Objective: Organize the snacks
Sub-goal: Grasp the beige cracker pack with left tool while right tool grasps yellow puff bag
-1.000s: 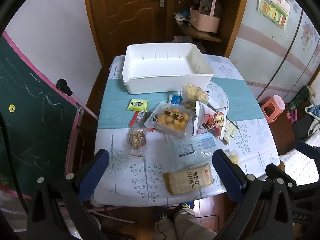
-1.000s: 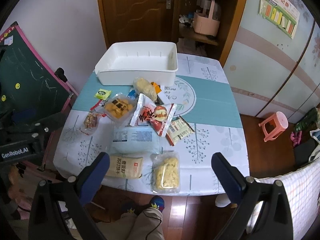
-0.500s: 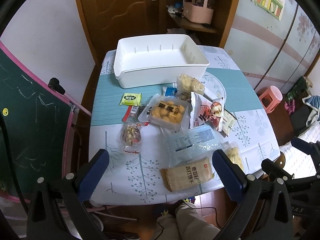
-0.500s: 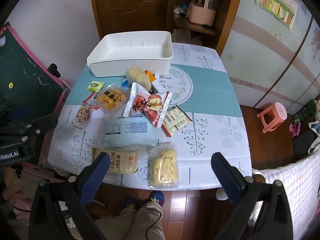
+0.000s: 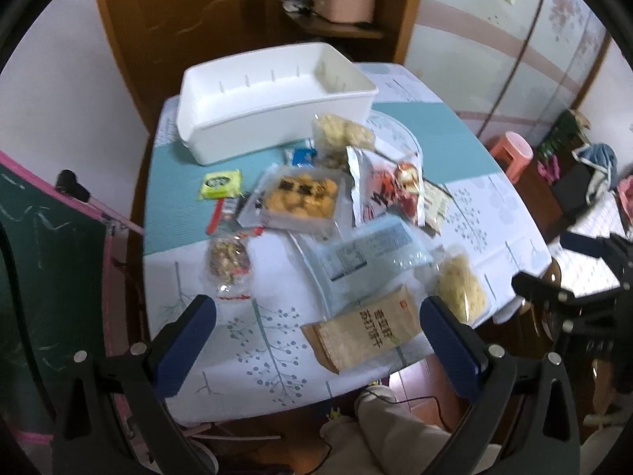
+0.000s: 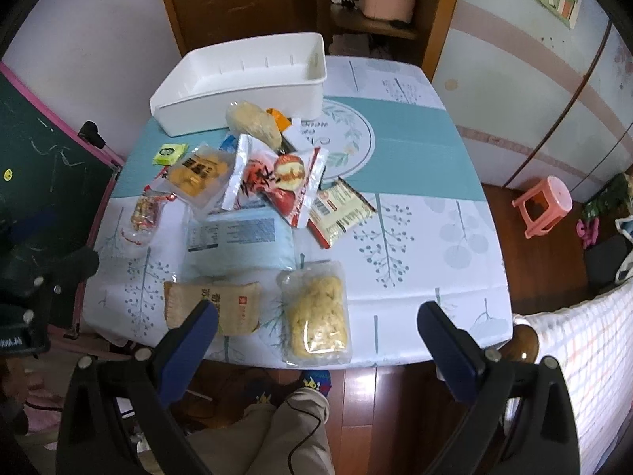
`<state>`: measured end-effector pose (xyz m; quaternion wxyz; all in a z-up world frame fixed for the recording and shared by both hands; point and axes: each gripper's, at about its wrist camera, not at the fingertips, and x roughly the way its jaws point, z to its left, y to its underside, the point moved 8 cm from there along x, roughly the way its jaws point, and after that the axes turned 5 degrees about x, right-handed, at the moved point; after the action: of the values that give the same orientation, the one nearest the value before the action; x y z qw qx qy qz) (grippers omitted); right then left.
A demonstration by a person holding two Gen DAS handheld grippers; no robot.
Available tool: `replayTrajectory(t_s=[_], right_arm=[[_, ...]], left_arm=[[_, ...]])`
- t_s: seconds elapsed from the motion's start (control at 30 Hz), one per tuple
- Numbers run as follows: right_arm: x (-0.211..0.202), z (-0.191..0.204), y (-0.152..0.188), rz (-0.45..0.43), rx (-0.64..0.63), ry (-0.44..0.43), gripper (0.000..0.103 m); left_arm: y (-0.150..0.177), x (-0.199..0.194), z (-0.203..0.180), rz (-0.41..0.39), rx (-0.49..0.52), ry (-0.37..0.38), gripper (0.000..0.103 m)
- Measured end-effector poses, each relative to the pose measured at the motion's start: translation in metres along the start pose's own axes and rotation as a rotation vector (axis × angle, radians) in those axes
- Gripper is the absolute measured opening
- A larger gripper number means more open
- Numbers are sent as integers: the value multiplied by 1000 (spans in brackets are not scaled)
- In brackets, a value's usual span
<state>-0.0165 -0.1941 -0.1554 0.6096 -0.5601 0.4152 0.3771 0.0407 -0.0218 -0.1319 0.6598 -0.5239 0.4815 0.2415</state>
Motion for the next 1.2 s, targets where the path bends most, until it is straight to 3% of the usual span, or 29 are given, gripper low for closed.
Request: replayTrajectory(t_s=[0.27,0.7,1.07,1.2], right_arm=[[26,-8,10,45,22,-13,101],[77,-22,23,136,78,-36,101],[117,-25,36,207,91,-35,100],[127,-23,39,235,94,-46,92]], left_arm=[[18,31,-9,23,124,58,103],[58,106,-53,176,395,129,103],[62,157,-55,275,399,143,103],[56,164,-60,265,404,134,103]])
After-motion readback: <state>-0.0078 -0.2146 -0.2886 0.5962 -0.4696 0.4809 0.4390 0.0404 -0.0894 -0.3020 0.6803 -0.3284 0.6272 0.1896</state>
